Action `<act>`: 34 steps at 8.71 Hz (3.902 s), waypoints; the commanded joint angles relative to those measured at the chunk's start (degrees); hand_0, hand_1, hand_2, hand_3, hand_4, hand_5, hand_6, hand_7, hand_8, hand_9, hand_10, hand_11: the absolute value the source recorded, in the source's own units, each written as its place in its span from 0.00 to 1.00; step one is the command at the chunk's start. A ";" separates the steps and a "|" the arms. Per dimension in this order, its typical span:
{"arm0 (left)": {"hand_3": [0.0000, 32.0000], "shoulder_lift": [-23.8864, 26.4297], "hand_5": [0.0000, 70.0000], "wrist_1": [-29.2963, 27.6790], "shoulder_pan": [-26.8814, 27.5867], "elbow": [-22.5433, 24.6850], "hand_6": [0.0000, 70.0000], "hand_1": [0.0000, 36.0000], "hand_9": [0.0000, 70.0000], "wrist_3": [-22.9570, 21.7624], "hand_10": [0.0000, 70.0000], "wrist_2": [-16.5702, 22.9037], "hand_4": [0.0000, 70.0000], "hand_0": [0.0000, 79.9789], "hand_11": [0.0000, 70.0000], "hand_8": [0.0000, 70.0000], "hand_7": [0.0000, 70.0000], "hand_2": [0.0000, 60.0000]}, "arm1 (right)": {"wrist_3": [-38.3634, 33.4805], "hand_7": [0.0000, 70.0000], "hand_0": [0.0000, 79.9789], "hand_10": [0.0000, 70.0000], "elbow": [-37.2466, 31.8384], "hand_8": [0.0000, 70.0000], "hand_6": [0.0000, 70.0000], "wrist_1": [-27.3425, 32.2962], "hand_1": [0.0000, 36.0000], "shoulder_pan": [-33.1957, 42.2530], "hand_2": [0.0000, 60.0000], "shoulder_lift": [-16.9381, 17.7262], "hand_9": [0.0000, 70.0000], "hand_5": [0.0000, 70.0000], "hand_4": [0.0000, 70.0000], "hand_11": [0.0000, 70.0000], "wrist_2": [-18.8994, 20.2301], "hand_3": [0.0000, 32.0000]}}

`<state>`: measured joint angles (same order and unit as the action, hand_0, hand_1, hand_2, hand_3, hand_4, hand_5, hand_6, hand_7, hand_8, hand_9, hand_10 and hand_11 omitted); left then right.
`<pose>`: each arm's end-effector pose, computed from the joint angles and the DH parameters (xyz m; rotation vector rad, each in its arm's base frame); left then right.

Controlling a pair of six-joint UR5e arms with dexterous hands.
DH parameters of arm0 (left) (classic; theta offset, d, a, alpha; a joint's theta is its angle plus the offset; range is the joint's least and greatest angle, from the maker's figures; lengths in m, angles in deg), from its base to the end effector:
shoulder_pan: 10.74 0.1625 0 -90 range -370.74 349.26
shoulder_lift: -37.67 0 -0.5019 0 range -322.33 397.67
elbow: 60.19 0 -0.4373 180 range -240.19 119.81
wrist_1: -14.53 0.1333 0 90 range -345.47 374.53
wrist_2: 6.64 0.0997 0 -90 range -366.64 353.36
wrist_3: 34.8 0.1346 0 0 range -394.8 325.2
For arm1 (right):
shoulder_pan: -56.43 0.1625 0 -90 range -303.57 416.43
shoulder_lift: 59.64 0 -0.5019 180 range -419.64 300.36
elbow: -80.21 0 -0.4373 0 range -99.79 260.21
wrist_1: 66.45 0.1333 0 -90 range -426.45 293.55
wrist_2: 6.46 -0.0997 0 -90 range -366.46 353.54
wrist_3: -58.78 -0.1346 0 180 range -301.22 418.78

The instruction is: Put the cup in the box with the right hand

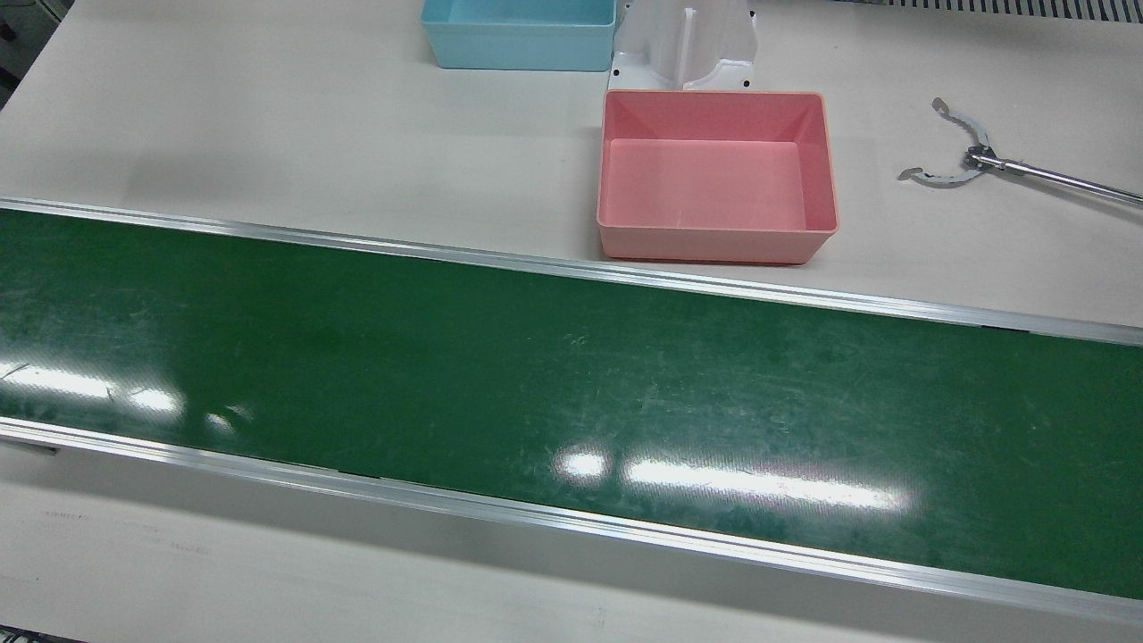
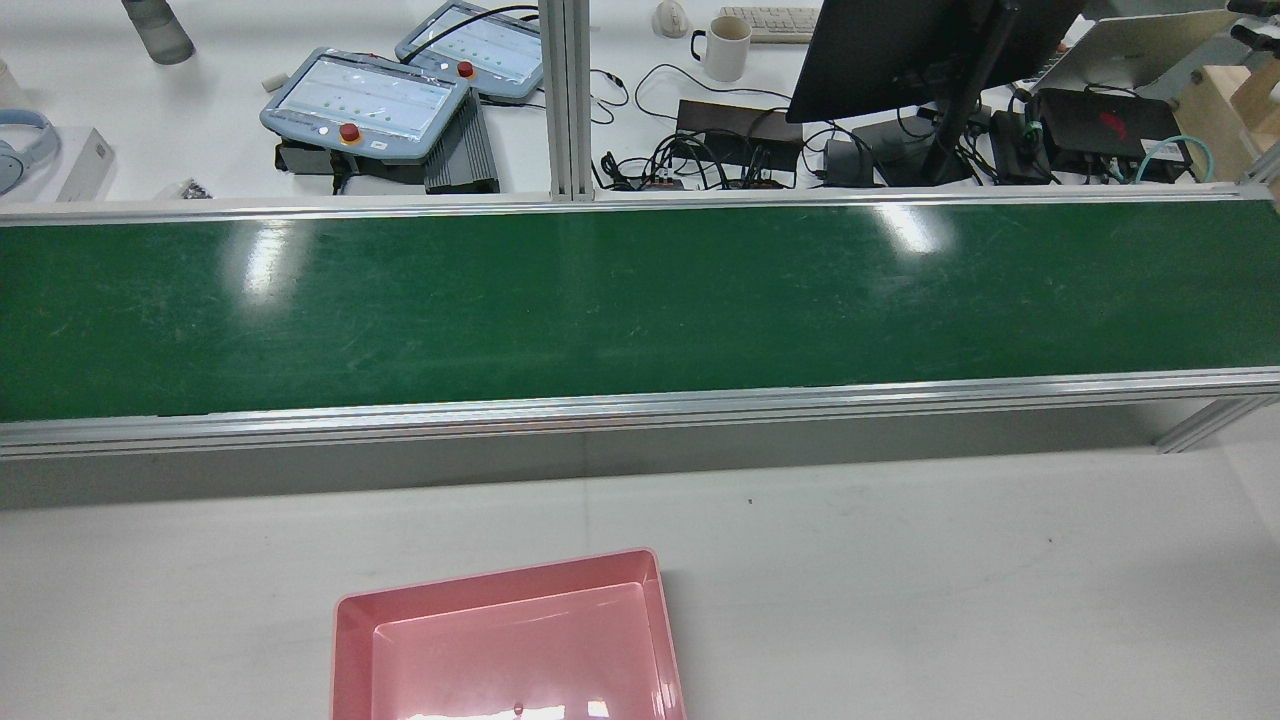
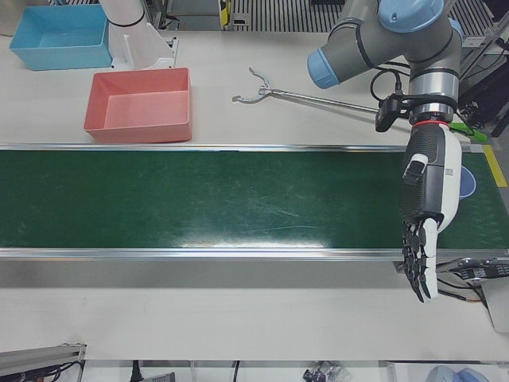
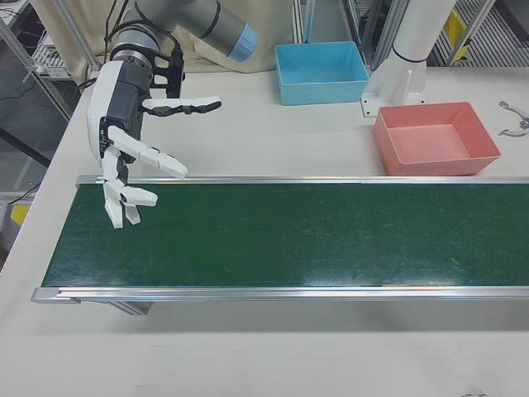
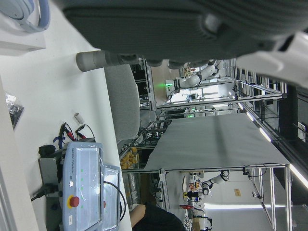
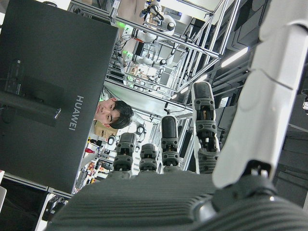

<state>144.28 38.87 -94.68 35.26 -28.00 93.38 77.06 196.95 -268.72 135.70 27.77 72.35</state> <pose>-0.0378 -0.6850 0.5841 -0.1690 1.9947 -2.0419 0.0548 -0.5673 0.5324 0.3367 -2.1943 1.9467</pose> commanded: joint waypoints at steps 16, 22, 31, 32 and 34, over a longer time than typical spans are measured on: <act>0.00 0.00 0.00 0.00 0.00 0.00 0.00 0.00 0.00 0.05 0.00 0.00 0.00 0.00 0.00 0.00 0.00 0.00 | 0.00 0.61 0.70 0.15 -0.02 0.06 0.16 -0.05 0.33 -0.08 0.00 -0.05 0.19 0.08 0.49 0.25 0.02 0.00; 0.00 0.00 0.00 0.00 0.00 0.00 0.00 0.00 0.00 0.05 0.00 0.00 0.00 0.00 0.00 0.00 0.00 0.00 | 0.00 0.61 0.70 0.16 0.06 0.06 0.16 -0.05 0.33 -0.08 0.00 -0.05 0.18 0.08 0.49 0.25 0.02 0.00; 0.00 0.00 0.00 0.00 0.09 0.00 0.00 0.00 0.00 0.05 0.00 0.00 0.00 0.00 0.00 0.00 0.00 0.00 | 0.09 0.63 0.70 0.16 -0.02 0.06 0.16 -0.05 0.33 -0.08 0.00 -0.05 0.19 0.08 0.50 0.25 0.02 0.00; 0.00 0.00 0.00 0.00 0.00 0.00 0.00 0.00 0.00 0.05 0.00 0.00 0.00 0.00 0.00 0.00 0.00 0.00 | 0.09 0.63 0.70 0.16 0.06 0.06 0.16 -0.05 0.33 -0.17 0.00 -0.05 0.19 0.08 0.50 0.25 0.02 0.00; 0.00 0.00 0.00 0.00 0.00 0.00 0.00 0.00 0.00 0.05 0.00 0.00 0.00 0.00 0.00 0.00 0.00 0.00 | 0.09 0.62 0.70 0.16 -0.02 0.06 0.16 -0.05 0.33 -0.08 0.00 -0.05 0.19 0.08 0.50 0.25 0.02 0.00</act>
<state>144.28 38.87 -94.65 35.26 -27.95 93.38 77.14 196.95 -268.77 135.59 27.72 72.37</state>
